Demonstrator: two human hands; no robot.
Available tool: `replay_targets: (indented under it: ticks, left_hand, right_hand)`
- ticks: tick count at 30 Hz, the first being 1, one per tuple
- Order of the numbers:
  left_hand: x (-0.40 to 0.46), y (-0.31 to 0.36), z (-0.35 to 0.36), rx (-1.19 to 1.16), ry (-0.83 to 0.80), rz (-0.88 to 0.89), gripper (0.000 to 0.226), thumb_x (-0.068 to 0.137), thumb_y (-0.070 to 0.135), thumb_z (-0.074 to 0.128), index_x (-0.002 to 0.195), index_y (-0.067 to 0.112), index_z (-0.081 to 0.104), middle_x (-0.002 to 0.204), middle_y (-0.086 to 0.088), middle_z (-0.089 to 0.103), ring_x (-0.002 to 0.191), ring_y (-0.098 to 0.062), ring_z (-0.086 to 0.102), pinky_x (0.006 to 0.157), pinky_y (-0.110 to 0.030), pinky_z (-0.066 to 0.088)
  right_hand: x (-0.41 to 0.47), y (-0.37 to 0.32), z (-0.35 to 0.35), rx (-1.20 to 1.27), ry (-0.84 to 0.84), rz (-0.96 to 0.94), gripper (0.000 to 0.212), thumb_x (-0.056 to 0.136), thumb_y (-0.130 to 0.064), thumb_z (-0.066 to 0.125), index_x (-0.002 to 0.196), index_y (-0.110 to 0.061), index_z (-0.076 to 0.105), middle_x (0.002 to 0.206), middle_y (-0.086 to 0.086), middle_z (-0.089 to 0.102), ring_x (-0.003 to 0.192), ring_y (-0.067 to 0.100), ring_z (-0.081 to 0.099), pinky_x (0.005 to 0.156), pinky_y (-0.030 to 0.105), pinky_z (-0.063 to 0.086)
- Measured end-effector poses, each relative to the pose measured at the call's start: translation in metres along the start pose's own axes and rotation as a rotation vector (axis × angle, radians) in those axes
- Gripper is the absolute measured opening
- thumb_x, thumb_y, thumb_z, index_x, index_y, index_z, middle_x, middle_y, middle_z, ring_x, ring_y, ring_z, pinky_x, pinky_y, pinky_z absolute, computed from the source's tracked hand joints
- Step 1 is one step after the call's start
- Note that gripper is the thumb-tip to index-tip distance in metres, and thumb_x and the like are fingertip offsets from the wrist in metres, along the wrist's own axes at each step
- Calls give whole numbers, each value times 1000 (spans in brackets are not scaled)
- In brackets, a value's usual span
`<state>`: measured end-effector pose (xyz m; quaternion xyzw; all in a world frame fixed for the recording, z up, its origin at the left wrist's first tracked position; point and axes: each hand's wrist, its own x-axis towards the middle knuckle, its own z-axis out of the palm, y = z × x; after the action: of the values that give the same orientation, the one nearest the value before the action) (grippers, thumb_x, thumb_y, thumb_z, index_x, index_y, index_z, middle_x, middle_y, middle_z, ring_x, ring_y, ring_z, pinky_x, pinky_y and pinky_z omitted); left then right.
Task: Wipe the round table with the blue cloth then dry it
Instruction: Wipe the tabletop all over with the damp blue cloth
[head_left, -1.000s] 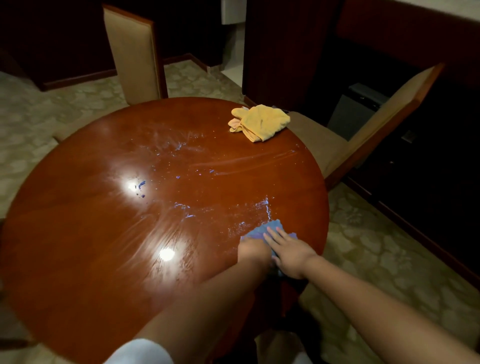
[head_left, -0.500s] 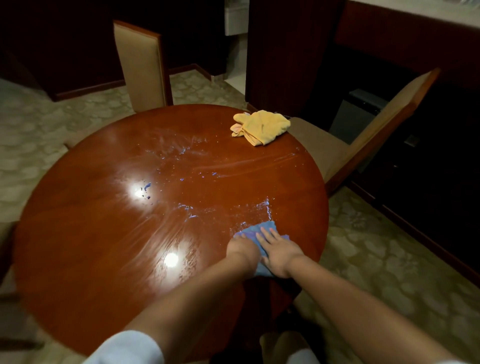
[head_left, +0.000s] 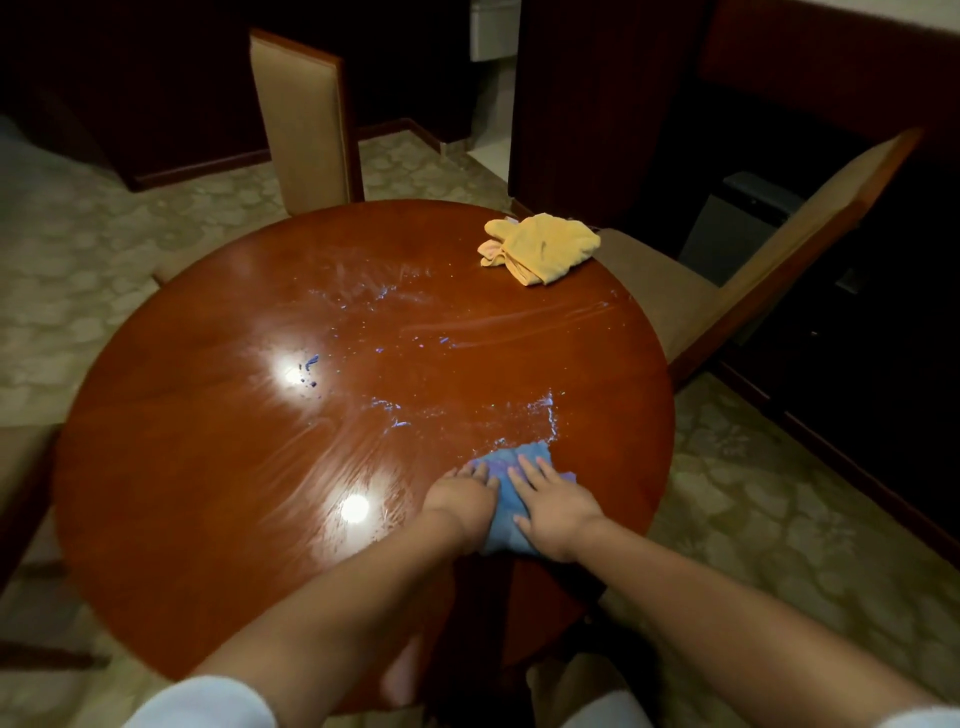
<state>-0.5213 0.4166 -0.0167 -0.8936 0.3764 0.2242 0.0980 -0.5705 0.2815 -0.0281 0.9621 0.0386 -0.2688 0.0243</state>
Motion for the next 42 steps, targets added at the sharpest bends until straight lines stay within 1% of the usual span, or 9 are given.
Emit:
replay_targets:
  ticks: [6,12,19,22,26,29,33,39,42]
  left_hand:
    - [-34,-2,33,-10,26,101,70,92,24,52,151,12,15,158,-13,13,143,-27,21,115,-37,17]
    - [-5,-24,3,6,32,12,74,90,34,57,150,12,20,157,-14,15,145,-25,19,114,-35,19]
    - [-48,-14,39,59,12,131,70,89,44,56,145,9,33,153,-17,24,138,-32,28,111,-37,24]
    - [-43,-22,43,37,27,98,70,90,48,49,147,12,30,156,-16,18,143,-31,18,114,-39,16]
    - [-19,-36,12,-113,99,-4,70,88,42,55,146,13,28,154,-12,24,140,-26,27,112,-32,22]
    - [-24,-35,20,-172,136,22,79,84,43,60,147,11,25,153,-10,27,141,-23,26,114,-31,17]
    - [-45,-16,43,-39,118,94,81,84,34,52,149,1,17,156,-16,16,145,-27,11,120,-35,4]
    - [-6,-25,13,-127,146,-27,76,85,35,54,148,7,23,154,-11,25,143,-24,20,120,-37,4]
    - [-21,-23,24,-148,214,60,62,82,38,52,138,14,38,139,-5,40,133,-22,34,117,-37,12]
  right_hand:
    - [-32,-33,46,159,150,31,56,84,-41,39,122,-8,66,129,16,59,112,35,61,82,41,54]
    - [6,-25,3,81,108,74,60,104,-41,21,153,-16,-4,160,7,-8,147,27,-2,114,38,19]
    - [-35,-50,49,109,179,-65,61,77,-44,30,104,-13,75,108,13,71,95,29,69,72,36,57]
    - [-24,-45,37,58,204,-70,63,85,-46,28,124,-13,64,128,14,61,116,28,60,91,34,51]
    - [6,-32,3,13,130,-52,63,102,-44,23,153,-15,0,160,9,-4,147,26,-1,117,37,10]
    - [-4,-39,15,46,147,-18,62,101,-42,27,152,-11,12,159,14,7,146,31,13,114,41,23]
    - [-19,-41,48,166,161,-43,62,77,-46,32,112,-12,71,116,15,67,101,30,67,74,39,58]
    - [15,-18,20,117,160,-1,66,98,-50,13,153,-15,1,159,6,-3,147,25,0,119,39,11]
    - [-8,-16,43,172,175,-25,72,89,-52,21,145,-7,33,150,10,33,135,29,42,112,37,29]
